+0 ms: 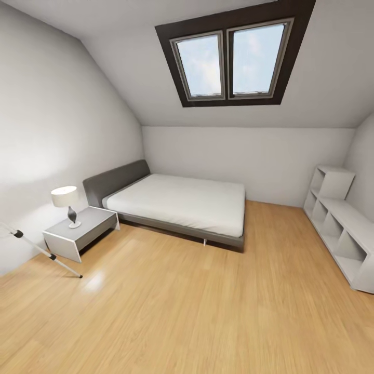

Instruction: Attach the digital camera to the camera tripod in the bedroom.

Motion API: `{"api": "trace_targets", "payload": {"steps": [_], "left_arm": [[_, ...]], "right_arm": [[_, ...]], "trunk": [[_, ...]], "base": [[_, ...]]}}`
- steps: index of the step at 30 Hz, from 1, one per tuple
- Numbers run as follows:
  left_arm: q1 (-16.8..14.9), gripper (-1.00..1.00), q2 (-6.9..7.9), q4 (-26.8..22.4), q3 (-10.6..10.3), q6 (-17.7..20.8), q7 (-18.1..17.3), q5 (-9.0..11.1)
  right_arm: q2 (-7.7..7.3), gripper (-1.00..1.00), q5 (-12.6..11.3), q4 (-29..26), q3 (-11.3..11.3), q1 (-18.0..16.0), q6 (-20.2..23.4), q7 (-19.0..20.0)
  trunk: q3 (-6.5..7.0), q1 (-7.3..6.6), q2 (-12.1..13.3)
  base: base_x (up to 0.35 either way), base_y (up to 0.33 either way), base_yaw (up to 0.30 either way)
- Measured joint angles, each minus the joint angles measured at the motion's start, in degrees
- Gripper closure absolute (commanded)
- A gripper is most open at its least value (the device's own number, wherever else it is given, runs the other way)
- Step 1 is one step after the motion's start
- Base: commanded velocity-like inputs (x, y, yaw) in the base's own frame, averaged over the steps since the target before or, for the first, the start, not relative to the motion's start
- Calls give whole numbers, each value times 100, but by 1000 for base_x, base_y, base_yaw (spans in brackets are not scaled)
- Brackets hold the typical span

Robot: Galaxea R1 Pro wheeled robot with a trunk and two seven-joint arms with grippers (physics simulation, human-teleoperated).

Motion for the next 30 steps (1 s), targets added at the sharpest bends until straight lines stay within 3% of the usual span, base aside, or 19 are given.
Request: {"api": "trace_targets", "payload": {"steps": [3,14,30], "left_arm": [[1,100,85,0,-3,-8,4,-78],[2,100,94,-2,1,-15,5,-92],[3,100,70,-3,1,-16,6,-100]], "right_arm": [[9,-100,5,0,-3,0,1,2],[41,-100,-8,7,-4,0,32,12],[38,-100,-9,8,-3,0,-22,7]], "trunk": [[54,-66,120],[252,-307,562],[540,-659,1205]], "base": [[0,0,0],[0,0,28],[0,0,240]]}}
